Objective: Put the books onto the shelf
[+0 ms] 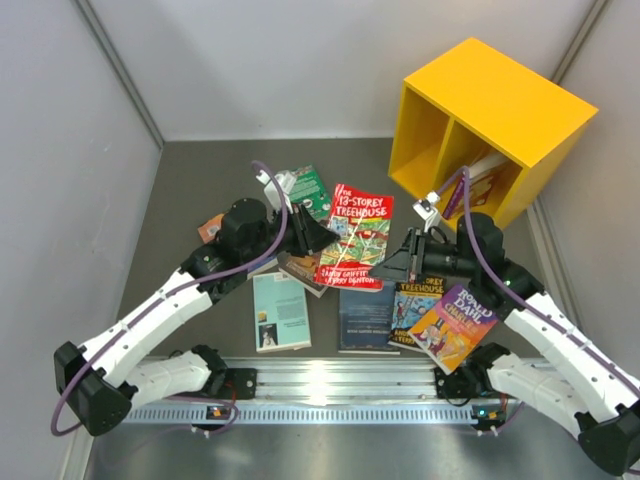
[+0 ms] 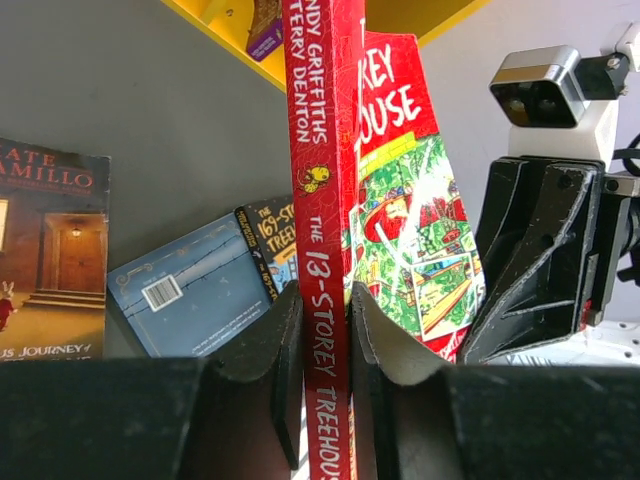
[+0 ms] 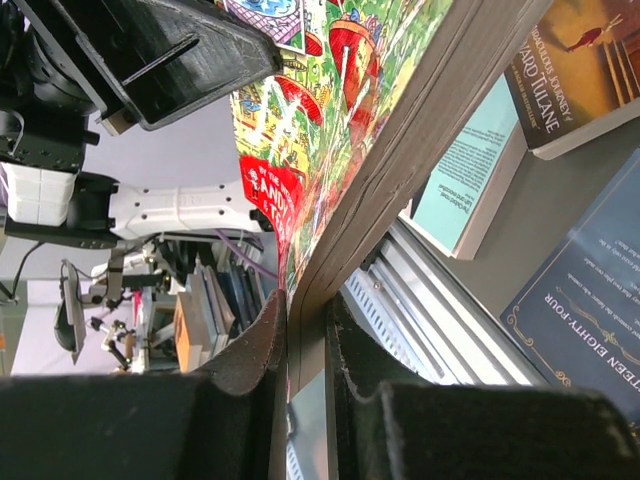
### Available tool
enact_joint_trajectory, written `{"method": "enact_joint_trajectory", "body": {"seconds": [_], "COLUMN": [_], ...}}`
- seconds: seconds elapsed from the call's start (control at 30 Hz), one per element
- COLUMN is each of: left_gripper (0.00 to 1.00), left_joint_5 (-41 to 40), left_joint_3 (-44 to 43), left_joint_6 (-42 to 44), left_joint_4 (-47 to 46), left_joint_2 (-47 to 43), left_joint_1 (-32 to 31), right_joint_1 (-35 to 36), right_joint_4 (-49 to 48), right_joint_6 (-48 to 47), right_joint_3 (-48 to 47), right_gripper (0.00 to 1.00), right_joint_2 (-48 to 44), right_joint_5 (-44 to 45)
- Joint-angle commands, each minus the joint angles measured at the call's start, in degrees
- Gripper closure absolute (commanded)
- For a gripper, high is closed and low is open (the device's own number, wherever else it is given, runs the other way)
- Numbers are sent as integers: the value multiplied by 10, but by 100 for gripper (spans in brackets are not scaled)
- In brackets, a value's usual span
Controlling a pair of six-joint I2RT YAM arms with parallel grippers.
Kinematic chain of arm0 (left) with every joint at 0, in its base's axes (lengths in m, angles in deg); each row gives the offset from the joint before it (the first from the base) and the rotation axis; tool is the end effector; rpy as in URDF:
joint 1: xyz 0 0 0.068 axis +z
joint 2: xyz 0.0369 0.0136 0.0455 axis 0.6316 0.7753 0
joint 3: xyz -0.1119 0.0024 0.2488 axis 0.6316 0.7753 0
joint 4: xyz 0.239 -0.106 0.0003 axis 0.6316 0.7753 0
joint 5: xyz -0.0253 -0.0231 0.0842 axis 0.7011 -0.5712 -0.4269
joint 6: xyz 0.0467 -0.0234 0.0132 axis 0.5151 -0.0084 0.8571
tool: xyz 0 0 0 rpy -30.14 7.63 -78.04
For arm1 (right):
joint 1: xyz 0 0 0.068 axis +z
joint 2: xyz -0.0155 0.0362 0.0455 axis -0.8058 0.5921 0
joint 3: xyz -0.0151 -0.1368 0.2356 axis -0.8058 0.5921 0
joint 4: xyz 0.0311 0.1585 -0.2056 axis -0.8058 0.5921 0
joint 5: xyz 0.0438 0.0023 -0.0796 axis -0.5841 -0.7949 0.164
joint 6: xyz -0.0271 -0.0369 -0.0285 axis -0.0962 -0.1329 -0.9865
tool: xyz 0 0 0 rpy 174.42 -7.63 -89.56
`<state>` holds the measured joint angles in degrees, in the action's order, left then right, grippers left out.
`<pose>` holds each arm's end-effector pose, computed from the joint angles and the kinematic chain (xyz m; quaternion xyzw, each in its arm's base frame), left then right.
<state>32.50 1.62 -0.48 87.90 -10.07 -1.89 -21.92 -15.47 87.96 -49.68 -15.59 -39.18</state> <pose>0.1784 -0.1668 0.3528 0.0709 0.7863 -0.4720 0.3924 0.1463 0.1170 0.3225 -0.0604 0.7879 0.5684 0.2293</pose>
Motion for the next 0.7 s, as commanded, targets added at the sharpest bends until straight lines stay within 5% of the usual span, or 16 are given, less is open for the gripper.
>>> {"method": "enact_joint_trajectory", "body": {"seconds": [0.0,0.47,0.63,0.67], "left_gripper": [100,84,100,100], "left_joint_5": [102,142,156,146], "left_joint_3": [-11,-35,-36,-37], "left_joint_6": [-8,-10,-12,-10], "left_joint_4": [-71,-89,-110,-109], "left_joint_2": [10,50,60,60], "left_joint_1": [-15,-25,-28,-30], "right_joint_1": [6,5,3,3], "right_joint_4": [-60,-45,-31,-1], "right_joint_6": [-9,-11,-14,-27], "right_joint_3": [-18,-12,-9,-16], "right_gripper": [100,100,100,92], "right_joint_2": [-14,-30,-37,-37], "right_joint_5": [0,21,37,43]}}
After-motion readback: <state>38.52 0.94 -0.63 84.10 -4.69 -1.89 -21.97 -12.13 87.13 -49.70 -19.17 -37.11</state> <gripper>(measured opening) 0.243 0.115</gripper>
